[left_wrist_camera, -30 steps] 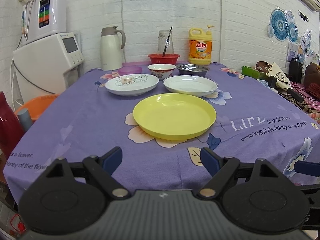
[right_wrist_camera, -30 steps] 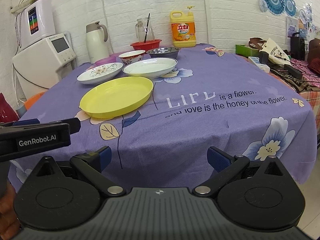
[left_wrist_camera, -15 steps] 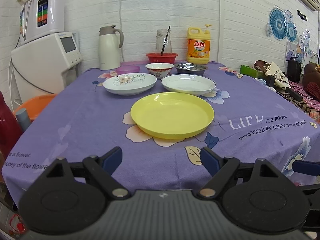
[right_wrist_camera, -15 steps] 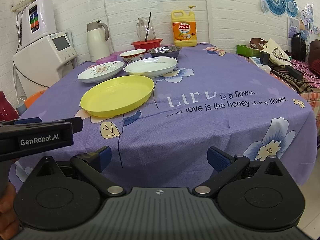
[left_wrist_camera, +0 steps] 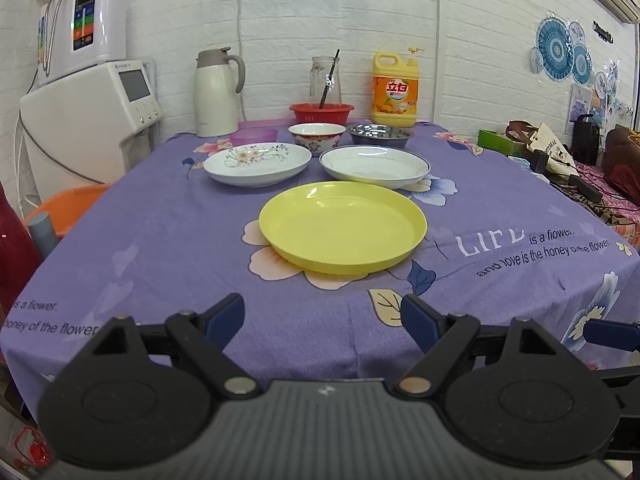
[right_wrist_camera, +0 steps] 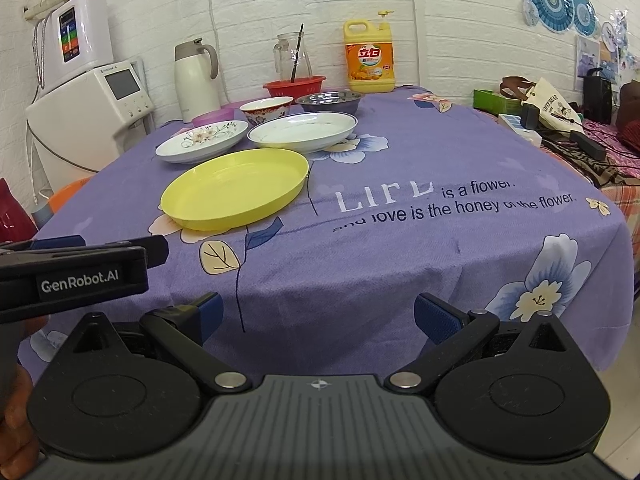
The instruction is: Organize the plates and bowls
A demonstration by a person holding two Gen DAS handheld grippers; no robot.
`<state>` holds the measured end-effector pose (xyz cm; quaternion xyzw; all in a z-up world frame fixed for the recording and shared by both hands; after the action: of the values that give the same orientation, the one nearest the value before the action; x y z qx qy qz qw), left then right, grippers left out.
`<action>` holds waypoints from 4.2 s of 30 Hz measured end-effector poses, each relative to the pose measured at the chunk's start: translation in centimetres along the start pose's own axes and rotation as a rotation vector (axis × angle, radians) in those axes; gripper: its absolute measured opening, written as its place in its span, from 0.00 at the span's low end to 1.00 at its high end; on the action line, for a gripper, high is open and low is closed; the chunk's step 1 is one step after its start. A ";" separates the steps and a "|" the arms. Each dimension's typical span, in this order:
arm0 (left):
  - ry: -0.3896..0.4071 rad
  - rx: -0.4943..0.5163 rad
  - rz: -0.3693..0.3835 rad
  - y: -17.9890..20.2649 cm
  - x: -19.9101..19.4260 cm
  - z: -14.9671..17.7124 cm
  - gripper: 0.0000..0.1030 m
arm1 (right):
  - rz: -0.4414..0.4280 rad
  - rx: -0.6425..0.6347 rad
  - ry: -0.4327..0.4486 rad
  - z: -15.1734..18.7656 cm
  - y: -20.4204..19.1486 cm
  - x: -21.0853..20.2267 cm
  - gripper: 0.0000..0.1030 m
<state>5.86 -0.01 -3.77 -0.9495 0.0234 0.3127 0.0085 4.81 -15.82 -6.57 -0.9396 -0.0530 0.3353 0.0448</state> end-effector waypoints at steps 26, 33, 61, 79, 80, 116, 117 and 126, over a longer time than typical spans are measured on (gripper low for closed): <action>-0.088 -0.133 -0.006 -7.0 7.1 -4.9 0.81 | -0.018 -0.026 -0.027 -4.1 -0.7 3.8 1.00; -0.131 -0.094 -0.013 -8.3 11.2 -7.8 0.81 | 0.004 -0.114 -0.049 -9.6 -2.6 8.7 1.00; -0.206 -0.011 0.113 -5.4 18.1 -9.3 0.71 | -0.087 -0.171 -0.134 -11.6 -3.9 16.4 1.00; -0.201 -0.030 0.140 -5.6 17.5 -9.1 0.51 | -0.082 -0.186 -0.084 -10.7 -6.5 15.7 1.00; -0.207 -0.044 0.142 -6.1 17.3 -9.1 0.51 | -0.088 -0.179 -0.088 -10.7 -6.6 15.6 1.00; -0.081 -0.093 -0.027 -17.9 14.6 -13.7 0.72 | -0.221 -0.216 -0.085 -13.4 -11.8 15.6 1.00; -0.075 -0.084 -0.039 -18.0 14.7 -14.2 0.73 | -0.220 -0.211 -0.087 -13.5 -11.6 15.6 1.00; -0.034 0.007 -0.129 -18.9 15.5 -17.2 0.76 | -0.201 -0.245 -0.086 -14.3 -11.5 16.1 1.00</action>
<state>29.52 17.67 0.89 -0.9436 -0.0369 0.3275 0.0323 25.47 -3.00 -4.18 -0.9127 -0.1892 0.3600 -0.0391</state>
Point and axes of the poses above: each gripper's, at about its wrist camera, not at the fingertips, and x roughly the way its jaws point, y to its right, z to its underside, the point moved 6 cm from there along x, roughly the way its jaws point, and after that the axes turned 7 degrees about -y, right-handed, at the moved point
